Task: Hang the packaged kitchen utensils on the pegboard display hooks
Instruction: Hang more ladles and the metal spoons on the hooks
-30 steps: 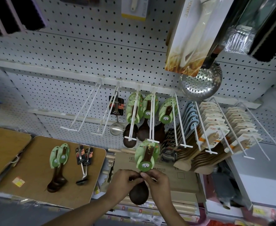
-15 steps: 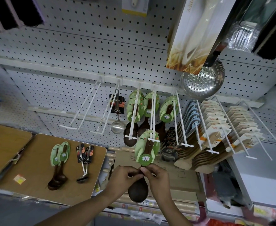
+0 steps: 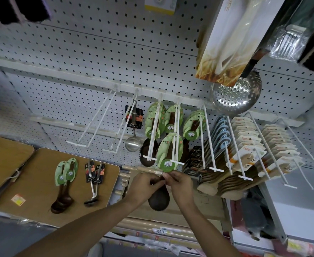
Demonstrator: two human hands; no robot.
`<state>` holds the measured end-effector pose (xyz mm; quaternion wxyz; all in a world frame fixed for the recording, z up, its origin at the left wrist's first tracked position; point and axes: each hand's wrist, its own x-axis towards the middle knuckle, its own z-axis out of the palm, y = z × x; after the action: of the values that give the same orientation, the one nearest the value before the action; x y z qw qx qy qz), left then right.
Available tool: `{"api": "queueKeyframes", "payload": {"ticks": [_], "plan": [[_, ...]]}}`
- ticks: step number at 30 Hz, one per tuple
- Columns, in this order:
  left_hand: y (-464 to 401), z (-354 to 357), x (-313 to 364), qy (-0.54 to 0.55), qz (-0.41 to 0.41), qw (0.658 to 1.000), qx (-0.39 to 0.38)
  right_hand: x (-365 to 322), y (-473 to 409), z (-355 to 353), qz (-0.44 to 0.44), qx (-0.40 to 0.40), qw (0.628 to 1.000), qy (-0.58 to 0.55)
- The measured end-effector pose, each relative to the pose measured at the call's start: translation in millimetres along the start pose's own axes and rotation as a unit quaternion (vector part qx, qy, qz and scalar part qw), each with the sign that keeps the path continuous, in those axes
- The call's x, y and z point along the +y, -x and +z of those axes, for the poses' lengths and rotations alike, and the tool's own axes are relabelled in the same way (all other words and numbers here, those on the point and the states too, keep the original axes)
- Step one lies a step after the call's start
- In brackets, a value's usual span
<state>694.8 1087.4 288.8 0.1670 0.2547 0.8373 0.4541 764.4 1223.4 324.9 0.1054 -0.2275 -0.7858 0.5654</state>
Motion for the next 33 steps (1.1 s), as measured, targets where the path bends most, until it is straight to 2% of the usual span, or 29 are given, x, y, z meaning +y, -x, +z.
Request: {"api": "queueKeyframes", "payload": {"ticks": [4, 10, 17, 26, 30, 33], "plan": [[-20, -3, 5, -0.007, -0.001, 1.000, 0.018, -8, -22, -1, 0.017, 0.013, 1.000, -0.007], [-49, -2, 6, -0.077, -0.019, 0.996, 0.047, -11, -51, 0, 0.017, 0.039, 0.999, -0.009], [-77, 8, 7, -0.006, -0.054, 0.997, 0.063, -14, -83, -3, 0.001, 0.042, 0.999, 0.018], [-101, 11, 16, -0.014, -0.077, 0.994, 0.075, -14, -104, -5, 0.008, 0.037, 0.999, 0.024], [-109, 18, -8, -0.003, -0.103, 0.993, 0.060, -14, -104, -3, 0.008, 0.033, 0.998, 0.046], [-102, 22, -39, 0.020, -0.101, 0.993, 0.055, -9, -102, -5, -0.009, 0.035, 0.993, 0.116]]}}
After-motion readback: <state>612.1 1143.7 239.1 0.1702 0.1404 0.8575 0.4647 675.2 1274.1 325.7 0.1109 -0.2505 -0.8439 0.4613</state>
